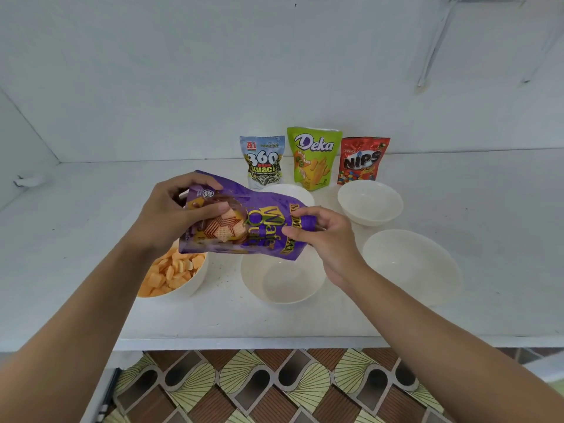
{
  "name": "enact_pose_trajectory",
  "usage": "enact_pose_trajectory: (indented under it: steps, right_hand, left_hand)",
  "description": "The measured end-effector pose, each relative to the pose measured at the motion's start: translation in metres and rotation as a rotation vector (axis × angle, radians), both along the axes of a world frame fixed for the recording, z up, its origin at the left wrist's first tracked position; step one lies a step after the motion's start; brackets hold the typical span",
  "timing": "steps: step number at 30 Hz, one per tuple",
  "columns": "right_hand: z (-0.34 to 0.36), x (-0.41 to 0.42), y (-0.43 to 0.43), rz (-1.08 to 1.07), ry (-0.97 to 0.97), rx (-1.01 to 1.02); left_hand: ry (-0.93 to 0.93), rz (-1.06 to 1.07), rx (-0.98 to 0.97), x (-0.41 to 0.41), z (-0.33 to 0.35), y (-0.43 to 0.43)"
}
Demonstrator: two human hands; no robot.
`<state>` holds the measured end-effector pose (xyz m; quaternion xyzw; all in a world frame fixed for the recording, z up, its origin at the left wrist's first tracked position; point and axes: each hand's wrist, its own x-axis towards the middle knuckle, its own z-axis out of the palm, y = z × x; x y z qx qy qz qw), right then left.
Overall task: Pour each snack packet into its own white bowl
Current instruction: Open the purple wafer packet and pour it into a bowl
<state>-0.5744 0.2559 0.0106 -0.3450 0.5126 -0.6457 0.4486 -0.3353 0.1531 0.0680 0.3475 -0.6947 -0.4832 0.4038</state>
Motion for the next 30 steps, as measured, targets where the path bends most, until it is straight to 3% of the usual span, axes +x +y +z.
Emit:
enact_pose_trajectory:
  steps: [5, 11, 15, 25, 30]
  right_hand:
    - [0.004, 0.0, 0.001, 0.048, 0.055, 0.009]
    - [0.004, -0.006, 0.001, -0.001, -0.053, 0.02]
    - [0.004, -0.006, 0.0, -0.016, -0.038, -0.002]
    - [0.008, 0.0, 0.0, -0.113, -0.045, 0.079]
    - [0.014, 0.005, -0.005, -0.144, -0.169, 0.105]
  left_hand:
    - [0.037, -0.015, 0.097, 0.003, -0.001, -0.003]
    - [0.061, -0.063, 0.168, 0.01, -0.007, 0.0]
    - [0.153, 0.014, 0.219, 0.008, -0.013, 0.002]
    - [0.157, 0.052, 0.16, 0.018, -0.016, -0.001]
    - [0.203, 0.094, 0.206, 0.013, -0.016, 0.004]
